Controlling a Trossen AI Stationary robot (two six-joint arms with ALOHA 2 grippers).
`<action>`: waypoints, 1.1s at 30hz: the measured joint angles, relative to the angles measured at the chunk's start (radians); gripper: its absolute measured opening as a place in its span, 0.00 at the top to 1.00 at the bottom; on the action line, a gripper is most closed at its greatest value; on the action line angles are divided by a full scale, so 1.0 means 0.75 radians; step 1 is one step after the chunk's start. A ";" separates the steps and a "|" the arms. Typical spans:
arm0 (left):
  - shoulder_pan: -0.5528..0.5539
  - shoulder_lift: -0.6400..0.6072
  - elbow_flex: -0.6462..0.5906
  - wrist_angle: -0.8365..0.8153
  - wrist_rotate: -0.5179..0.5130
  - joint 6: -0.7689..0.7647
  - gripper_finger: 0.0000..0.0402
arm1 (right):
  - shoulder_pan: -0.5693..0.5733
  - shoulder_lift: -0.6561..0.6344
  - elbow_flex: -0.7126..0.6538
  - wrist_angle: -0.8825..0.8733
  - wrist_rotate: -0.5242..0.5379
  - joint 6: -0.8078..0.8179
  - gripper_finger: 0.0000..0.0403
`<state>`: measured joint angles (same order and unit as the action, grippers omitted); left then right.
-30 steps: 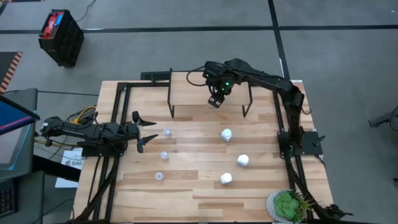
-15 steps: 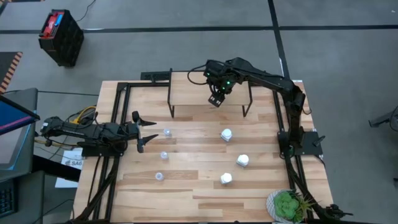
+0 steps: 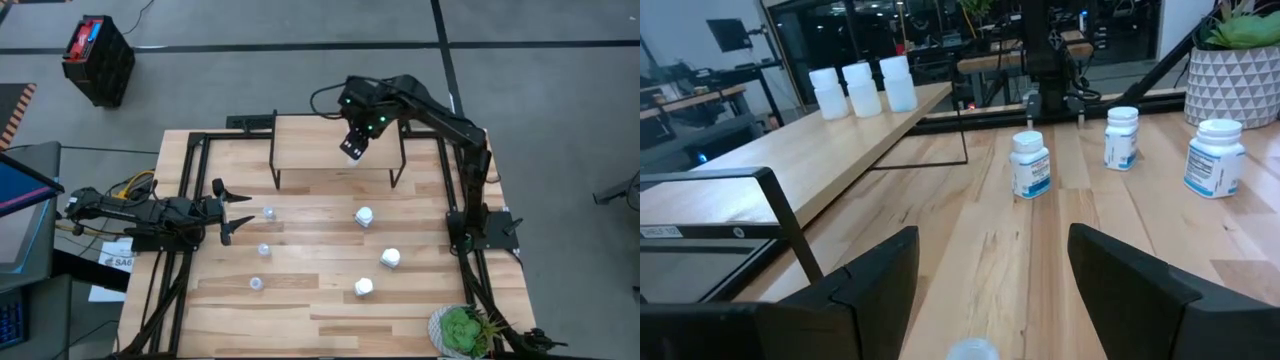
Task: Pick and place medicine bottles onto shelf by color
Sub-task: Put the large white pill bottle on the shelf
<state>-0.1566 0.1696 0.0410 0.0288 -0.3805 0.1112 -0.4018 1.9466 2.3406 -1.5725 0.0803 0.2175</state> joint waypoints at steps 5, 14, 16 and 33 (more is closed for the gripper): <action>0.000 0.000 0.000 0.000 0.000 -0.001 0.39 | 0.072 -0.033 0.011 0.001 -0.014 -0.036 0.41; 0.000 0.000 0.001 0.011 0.001 -0.014 0.39 | 0.271 -0.296 -0.135 0.004 -0.009 -0.028 0.41; 0.001 0.000 0.001 0.010 0.001 -0.033 0.39 | 0.334 -0.394 -0.229 0.004 0.079 0.026 0.41; 0.000 0.000 0.001 0.010 0.001 -0.028 0.39 | 1.003 -1.028 -1.366 0.255 0.345 1.025 0.41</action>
<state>-0.1566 0.1696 0.0414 0.0360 -0.3801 0.0898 0.3504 1.1759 1.3163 -1.3817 0.3394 0.9861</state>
